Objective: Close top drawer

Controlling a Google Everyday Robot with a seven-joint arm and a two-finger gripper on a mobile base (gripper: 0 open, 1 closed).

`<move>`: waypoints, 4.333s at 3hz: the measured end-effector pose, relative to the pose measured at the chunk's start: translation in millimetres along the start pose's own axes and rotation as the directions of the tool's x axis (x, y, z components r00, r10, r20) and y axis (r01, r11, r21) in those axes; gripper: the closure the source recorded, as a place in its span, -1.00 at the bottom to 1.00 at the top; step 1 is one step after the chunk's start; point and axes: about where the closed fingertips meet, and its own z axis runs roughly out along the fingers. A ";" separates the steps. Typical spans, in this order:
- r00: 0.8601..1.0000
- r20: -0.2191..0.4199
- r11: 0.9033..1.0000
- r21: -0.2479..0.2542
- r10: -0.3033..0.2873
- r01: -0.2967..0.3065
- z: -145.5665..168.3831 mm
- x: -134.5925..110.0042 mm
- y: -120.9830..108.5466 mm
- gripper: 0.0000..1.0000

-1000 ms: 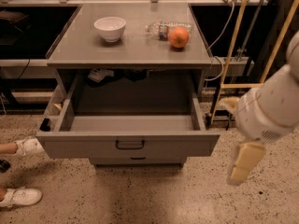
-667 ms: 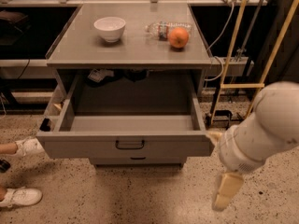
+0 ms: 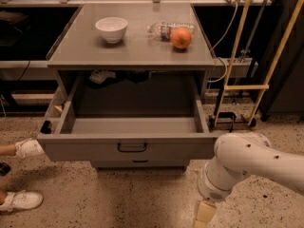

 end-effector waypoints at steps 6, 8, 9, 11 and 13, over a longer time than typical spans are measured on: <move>0.987 0.130 0.959 0.256 0.089 -0.120 -65.2 -80.3 -90.8 -1.00; 0.981 0.180 0.959 0.257 0.073 -0.119 -65.8 -112.5 -142.6 -1.00; 0.971 0.231 0.946 0.297 0.060 -0.129 -84.0 -133.8 -164.1 -1.00; 0.950 0.312 0.929 0.346 0.014 -0.128 -111.7 -216.2 -232.3 -1.00; 0.955 0.288 0.928 0.333 0.067 -0.166 -116.4 -191.4 -213.5 -1.00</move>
Offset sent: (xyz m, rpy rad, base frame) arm 0.1042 -0.0374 0.1466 0.0346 -0.4426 -0.4123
